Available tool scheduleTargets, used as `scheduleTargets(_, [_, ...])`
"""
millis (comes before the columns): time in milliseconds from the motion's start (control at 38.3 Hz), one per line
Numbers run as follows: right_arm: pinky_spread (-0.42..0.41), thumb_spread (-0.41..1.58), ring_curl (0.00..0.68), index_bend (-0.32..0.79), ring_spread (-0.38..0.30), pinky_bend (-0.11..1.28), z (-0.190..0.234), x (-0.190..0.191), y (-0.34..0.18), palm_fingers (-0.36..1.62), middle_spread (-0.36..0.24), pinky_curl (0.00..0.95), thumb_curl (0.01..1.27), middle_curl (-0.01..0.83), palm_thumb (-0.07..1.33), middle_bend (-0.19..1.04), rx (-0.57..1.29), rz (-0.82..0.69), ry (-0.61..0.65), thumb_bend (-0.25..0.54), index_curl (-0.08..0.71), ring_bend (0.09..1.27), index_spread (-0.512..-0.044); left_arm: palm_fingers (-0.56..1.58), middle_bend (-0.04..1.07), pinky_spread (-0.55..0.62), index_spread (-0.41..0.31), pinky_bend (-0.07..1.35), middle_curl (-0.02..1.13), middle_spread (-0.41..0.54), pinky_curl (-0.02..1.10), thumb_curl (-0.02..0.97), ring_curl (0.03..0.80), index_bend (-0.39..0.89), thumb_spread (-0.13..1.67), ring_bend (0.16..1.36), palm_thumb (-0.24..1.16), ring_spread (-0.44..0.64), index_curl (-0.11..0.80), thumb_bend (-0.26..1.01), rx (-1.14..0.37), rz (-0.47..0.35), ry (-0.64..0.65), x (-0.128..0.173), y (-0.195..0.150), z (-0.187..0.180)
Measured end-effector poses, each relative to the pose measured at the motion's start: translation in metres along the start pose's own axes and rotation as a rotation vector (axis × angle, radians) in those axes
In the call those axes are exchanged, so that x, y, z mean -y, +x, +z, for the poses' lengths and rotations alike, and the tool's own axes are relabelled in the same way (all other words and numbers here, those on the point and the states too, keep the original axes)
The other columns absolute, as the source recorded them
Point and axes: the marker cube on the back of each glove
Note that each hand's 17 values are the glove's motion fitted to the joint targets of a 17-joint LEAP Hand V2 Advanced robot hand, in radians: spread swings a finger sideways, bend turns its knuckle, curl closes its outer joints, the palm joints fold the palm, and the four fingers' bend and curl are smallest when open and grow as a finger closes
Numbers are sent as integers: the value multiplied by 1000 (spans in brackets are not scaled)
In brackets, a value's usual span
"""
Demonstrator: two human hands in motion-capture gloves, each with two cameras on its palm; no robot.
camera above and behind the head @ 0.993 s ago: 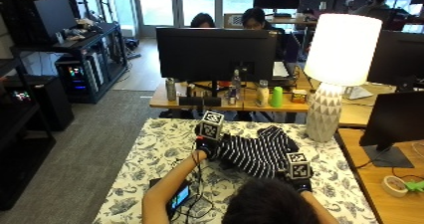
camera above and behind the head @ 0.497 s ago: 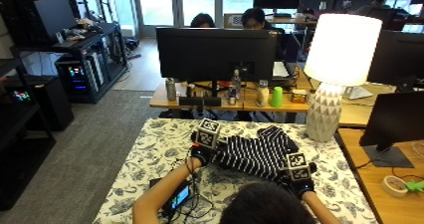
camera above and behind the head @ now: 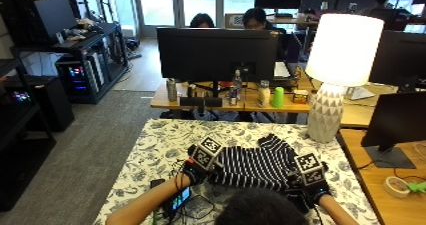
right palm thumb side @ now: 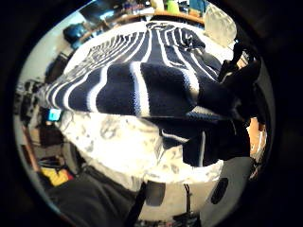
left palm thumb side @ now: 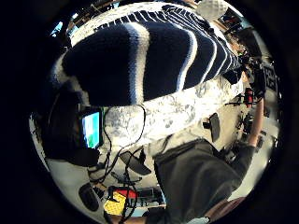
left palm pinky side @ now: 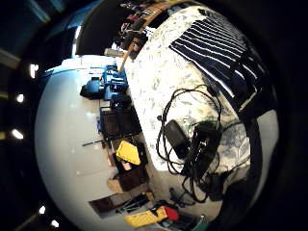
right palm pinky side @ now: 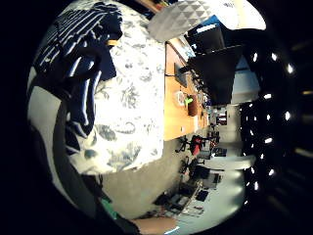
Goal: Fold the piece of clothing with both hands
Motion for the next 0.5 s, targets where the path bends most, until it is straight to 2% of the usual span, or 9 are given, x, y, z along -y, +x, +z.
scheduleTargets(78, [-302,1044,417,150,-253,591,-27,-12,6,1242,-194,397,352,453,1072,370,-36,-32,-27,181,267,607,-278,1157,266,-400,-258,471,524,-319,409,260,398,134,1352,402,790,-339,396,-9,-27,12,-8,-20,-2,-13])
scheduleTargets(183, [-312,1004,416,157,-261,582,-58,-5,19,1267,-203,394,363,453,1093,366,-58,-31,-33,162,285,597,-278,1157,264,-400,-257,464,526,-318,407,254,399,135,1360,402,775,-339,395,-12,-42,-23,52,-19,-13,-30])
scheduleTargets(340, [-320,966,417,160,-265,573,-87,37,34,1292,-212,392,366,455,1102,366,-79,5,-21,124,309,591,-278,1167,273,-399,-257,455,531,-324,406,249,401,130,1364,407,764,-346,391,-11,-33,-133,152,14,-38,-50])
scheduleTargets(497, [-331,936,422,175,-268,556,-87,95,46,1319,-216,389,355,460,1079,375,-73,35,-30,69,333,596,-280,1169,283,-399,-254,451,535,-327,407,247,402,131,1367,405,758,-348,388,-8,-56,-196,187,59,-57,-50])
